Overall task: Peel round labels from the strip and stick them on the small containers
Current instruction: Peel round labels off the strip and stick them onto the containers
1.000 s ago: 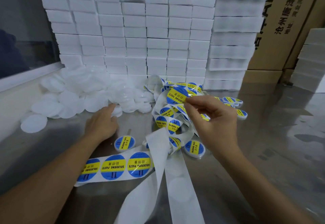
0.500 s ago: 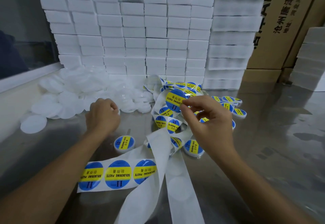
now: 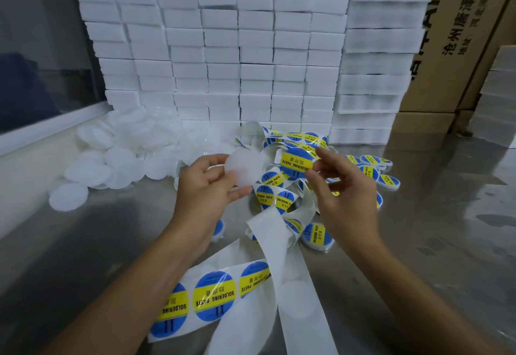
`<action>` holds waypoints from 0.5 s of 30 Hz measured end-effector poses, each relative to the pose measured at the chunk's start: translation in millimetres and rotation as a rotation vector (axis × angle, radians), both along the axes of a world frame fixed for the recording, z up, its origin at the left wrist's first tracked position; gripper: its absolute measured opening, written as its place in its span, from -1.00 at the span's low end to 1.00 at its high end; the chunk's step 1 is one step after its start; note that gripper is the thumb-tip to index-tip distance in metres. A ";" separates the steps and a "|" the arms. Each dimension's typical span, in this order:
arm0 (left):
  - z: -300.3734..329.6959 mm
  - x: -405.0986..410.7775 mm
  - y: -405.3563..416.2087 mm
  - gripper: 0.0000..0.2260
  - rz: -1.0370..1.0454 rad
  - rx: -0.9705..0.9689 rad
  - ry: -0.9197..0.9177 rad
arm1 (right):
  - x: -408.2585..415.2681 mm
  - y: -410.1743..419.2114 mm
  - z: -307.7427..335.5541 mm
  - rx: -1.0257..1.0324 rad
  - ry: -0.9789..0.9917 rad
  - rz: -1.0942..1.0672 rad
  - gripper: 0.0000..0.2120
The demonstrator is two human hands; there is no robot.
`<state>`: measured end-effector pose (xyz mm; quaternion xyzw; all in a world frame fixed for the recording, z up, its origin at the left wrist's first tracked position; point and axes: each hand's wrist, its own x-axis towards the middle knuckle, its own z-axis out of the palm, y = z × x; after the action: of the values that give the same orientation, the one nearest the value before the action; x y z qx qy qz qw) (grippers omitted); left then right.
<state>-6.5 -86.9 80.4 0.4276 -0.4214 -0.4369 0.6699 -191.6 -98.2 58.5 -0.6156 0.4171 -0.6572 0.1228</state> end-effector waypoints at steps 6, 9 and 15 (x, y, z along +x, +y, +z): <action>-3.1 1.3 -4.4 -0.89 -0.141 0.066 0.295 | -9.9 -5.2 0.9 0.011 -0.018 -0.059 -0.83; -4.0 0.2 -4.5 -0.90 -0.171 0.085 0.324 | -10.7 -4.2 1.7 0.007 -0.033 -0.044 -0.83; -6.0 0.1 -4.0 -0.92 -0.221 0.107 0.359 | -7.1 -1.3 5.3 0.145 -0.180 0.058 -0.89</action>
<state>-6.3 -90.9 74.4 0.3291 -0.3158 -0.5987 0.6584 -198.7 -99.5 63.7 -0.5553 0.4328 -0.6743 0.2230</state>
